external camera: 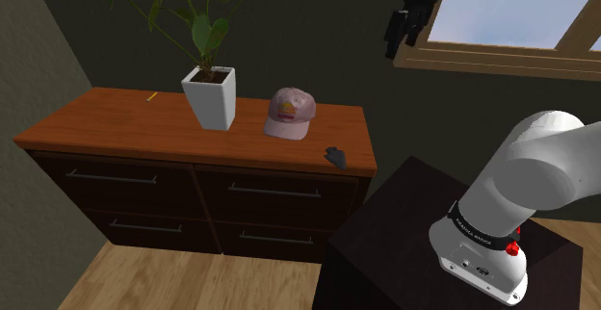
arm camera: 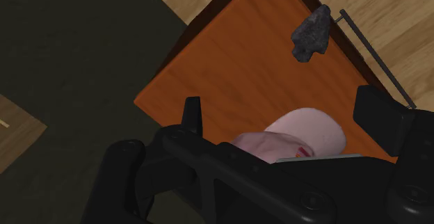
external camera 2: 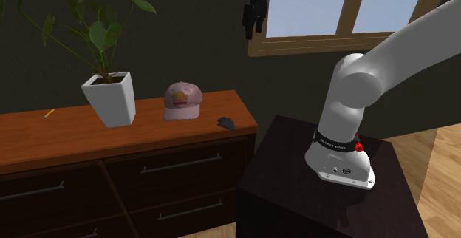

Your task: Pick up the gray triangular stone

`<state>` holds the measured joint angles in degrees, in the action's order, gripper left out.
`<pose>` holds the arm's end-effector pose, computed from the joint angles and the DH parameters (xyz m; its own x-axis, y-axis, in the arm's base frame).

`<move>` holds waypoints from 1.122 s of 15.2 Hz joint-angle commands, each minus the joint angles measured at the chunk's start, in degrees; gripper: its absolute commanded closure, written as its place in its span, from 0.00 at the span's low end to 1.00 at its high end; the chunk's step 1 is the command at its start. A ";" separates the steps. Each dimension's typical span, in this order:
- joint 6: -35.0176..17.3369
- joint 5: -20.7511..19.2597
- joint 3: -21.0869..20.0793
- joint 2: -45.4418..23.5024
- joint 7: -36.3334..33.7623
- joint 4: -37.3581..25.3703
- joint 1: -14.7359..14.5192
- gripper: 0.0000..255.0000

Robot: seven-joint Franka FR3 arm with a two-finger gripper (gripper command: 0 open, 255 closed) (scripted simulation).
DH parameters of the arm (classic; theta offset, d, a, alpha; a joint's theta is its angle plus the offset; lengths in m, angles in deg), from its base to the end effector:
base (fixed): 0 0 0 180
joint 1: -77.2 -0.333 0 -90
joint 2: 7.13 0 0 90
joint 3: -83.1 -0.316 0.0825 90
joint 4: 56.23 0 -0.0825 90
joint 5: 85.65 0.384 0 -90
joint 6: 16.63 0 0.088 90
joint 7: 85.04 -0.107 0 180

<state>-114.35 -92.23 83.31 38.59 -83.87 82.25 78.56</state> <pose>0.3154 -0.0197 0.5782 0.9965 0.0093 0.0833 -0.0003 -0.9935 0.1136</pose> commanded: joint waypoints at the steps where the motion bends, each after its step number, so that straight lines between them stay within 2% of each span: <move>1: 0.00 0.00 0.00 0.00 0.00 0.00 0.00 0.00; 9: -13.78 1.09 -3.80 -5.49 -5.58 10.39 -1.33 0.00; 17: -29.27 1.02 -8.15 -17.27 -12.01 16.29 -2.11 0.00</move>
<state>-141.55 -91.12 75.69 22.83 -95.03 97.82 76.49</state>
